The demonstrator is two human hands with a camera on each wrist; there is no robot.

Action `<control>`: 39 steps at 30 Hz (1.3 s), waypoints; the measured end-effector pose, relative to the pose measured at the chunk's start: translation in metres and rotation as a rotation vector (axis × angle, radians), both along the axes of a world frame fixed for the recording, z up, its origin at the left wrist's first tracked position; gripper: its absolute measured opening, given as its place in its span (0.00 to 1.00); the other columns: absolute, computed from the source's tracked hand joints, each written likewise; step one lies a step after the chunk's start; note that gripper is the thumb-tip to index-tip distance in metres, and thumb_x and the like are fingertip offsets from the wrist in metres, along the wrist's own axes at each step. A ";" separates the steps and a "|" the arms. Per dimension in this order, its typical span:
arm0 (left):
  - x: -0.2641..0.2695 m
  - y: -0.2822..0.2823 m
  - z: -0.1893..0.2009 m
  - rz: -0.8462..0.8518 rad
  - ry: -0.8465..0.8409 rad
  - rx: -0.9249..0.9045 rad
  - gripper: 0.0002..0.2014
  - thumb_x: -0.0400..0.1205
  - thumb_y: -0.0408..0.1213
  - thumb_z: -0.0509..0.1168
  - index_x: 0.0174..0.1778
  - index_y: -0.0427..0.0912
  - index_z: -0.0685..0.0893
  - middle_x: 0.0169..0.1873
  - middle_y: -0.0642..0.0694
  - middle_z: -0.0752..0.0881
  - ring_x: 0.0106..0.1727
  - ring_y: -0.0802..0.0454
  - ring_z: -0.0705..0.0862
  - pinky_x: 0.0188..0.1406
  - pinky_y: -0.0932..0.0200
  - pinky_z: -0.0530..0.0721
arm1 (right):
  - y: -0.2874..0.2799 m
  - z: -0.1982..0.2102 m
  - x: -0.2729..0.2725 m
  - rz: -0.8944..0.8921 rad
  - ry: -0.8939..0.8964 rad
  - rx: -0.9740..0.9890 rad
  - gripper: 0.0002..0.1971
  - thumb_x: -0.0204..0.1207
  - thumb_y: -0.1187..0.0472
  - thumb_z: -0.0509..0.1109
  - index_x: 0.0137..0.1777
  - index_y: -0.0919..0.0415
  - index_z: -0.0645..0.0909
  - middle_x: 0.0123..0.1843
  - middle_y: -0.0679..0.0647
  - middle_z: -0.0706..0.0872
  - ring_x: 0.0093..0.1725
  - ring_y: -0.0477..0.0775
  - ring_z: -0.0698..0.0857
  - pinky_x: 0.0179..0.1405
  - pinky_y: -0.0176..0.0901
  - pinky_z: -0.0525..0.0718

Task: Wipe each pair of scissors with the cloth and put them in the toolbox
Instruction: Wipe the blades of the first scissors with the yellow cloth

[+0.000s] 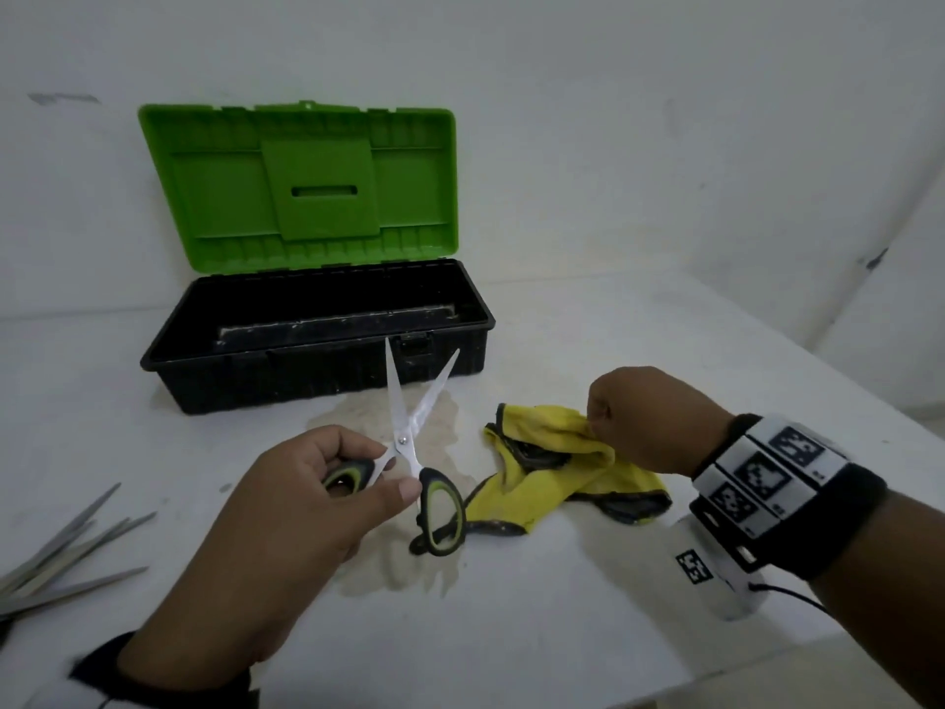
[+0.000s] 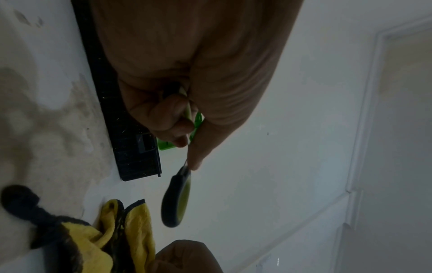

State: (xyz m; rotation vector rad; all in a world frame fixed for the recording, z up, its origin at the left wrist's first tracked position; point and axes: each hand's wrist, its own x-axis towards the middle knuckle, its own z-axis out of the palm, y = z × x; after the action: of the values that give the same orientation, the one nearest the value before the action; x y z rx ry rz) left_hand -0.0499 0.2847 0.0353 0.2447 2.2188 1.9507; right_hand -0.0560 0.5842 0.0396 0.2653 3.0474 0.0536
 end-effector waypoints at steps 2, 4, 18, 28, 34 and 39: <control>0.001 -0.002 0.001 0.009 0.003 0.002 0.12 0.66 0.36 0.81 0.41 0.45 0.86 0.20 0.53 0.79 0.21 0.55 0.70 0.24 0.56 0.71 | 0.002 0.004 0.002 -0.014 0.054 -0.102 0.12 0.78 0.61 0.65 0.41 0.69 0.84 0.44 0.64 0.89 0.40 0.56 0.84 0.41 0.49 0.82; 0.001 -0.003 0.002 0.015 -0.004 0.014 0.12 0.66 0.34 0.80 0.42 0.43 0.86 0.20 0.52 0.78 0.21 0.54 0.70 0.22 0.57 0.69 | 0.001 0.015 0.006 -0.043 0.173 -0.263 0.16 0.77 0.60 0.66 0.33 0.73 0.77 0.34 0.70 0.81 0.32 0.53 0.74 0.32 0.46 0.72; 0.003 -0.029 0.013 0.093 0.082 -0.043 0.12 0.64 0.44 0.82 0.36 0.52 0.85 0.24 0.53 0.81 0.21 0.57 0.72 0.22 0.60 0.69 | -0.067 0.031 0.038 0.030 1.012 -1.121 0.15 0.84 0.62 0.65 0.37 0.64 0.85 0.43 0.52 0.93 0.47 0.49 0.92 0.47 0.46 0.86; 0.006 -0.052 0.018 0.155 0.213 -0.243 0.14 0.63 0.49 0.82 0.35 0.51 0.84 0.32 0.53 0.88 0.30 0.60 0.83 0.31 0.62 0.76 | -0.152 0.022 0.038 0.356 0.535 -1.022 0.03 0.79 0.57 0.73 0.49 0.47 0.84 0.41 0.45 0.88 0.39 0.44 0.88 0.36 0.31 0.82; 0.004 -0.061 0.019 0.109 0.237 -0.313 0.15 0.62 0.53 0.81 0.34 0.52 0.83 0.29 0.56 0.85 0.27 0.63 0.81 0.27 0.68 0.75 | -0.177 0.017 0.033 0.257 0.547 -1.211 0.12 0.73 0.61 0.79 0.51 0.49 0.80 0.41 0.46 0.94 0.41 0.46 0.92 0.44 0.47 0.90; 0.002 -0.063 0.018 0.100 0.281 -0.315 0.15 0.62 0.53 0.80 0.34 0.52 0.83 0.25 0.59 0.82 0.25 0.64 0.78 0.23 0.73 0.74 | -0.190 0.011 0.031 0.224 0.671 -1.251 0.05 0.68 0.62 0.83 0.40 0.53 0.90 0.36 0.45 0.93 0.36 0.44 0.92 0.37 0.35 0.89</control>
State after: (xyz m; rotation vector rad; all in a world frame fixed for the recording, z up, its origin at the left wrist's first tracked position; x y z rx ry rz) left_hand -0.0482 0.2217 0.0536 0.3885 2.7255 1.6625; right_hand -0.0252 0.3939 0.0509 -0.2040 2.8856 -2.1426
